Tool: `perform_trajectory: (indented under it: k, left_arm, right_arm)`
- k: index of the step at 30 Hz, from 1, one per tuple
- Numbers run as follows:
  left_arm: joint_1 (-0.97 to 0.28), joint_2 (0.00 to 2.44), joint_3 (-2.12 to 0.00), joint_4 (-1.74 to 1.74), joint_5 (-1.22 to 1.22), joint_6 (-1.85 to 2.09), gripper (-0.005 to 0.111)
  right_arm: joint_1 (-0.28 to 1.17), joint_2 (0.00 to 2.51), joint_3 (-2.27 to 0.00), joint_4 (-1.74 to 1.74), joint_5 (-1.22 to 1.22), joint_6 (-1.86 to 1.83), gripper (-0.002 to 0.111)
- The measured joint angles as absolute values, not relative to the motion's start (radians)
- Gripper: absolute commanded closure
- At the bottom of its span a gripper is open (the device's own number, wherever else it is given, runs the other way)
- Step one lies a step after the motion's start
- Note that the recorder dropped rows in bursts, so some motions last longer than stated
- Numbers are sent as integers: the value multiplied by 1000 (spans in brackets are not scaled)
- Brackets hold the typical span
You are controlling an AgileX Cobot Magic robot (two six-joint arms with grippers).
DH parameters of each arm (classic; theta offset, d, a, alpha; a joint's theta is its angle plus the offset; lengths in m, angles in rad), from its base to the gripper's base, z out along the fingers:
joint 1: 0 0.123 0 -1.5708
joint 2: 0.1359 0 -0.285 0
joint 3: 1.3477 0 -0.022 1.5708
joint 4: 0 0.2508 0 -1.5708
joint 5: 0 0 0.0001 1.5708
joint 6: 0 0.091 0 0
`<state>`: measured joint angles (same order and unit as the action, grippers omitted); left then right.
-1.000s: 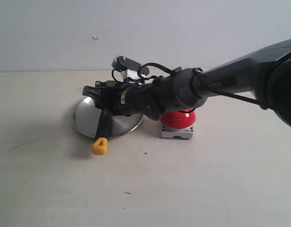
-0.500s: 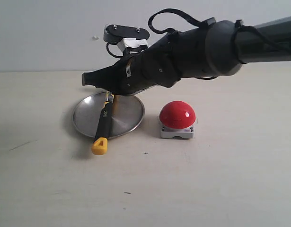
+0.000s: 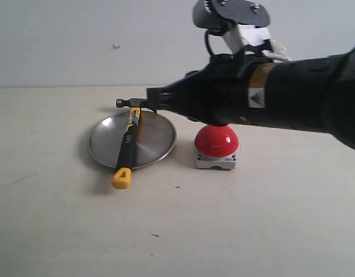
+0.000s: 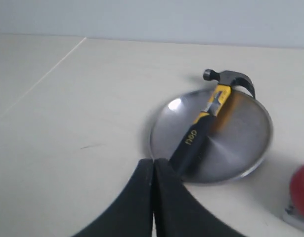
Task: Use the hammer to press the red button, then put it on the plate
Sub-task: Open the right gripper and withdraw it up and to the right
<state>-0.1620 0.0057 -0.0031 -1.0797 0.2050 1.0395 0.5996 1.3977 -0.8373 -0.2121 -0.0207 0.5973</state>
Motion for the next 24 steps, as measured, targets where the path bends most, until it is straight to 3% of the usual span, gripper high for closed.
perform_trajectory:
  k: [8, 19, 24]
  left_arm:
    - [-162, 6, -3, -1080, 205, 1040, 107]
    - [-162, 6, -3, -1080, 205, 1040, 107]
    - [-162, 6, -3, -1080, 205, 1040, 107]
  right_arm:
    - [600, 1246, -776, -194, 249, 593, 108]
    - [597, 1235, -776, -254, 236, 573, 108]
    - [508, 1125, -735, -304, 199, 557, 108]
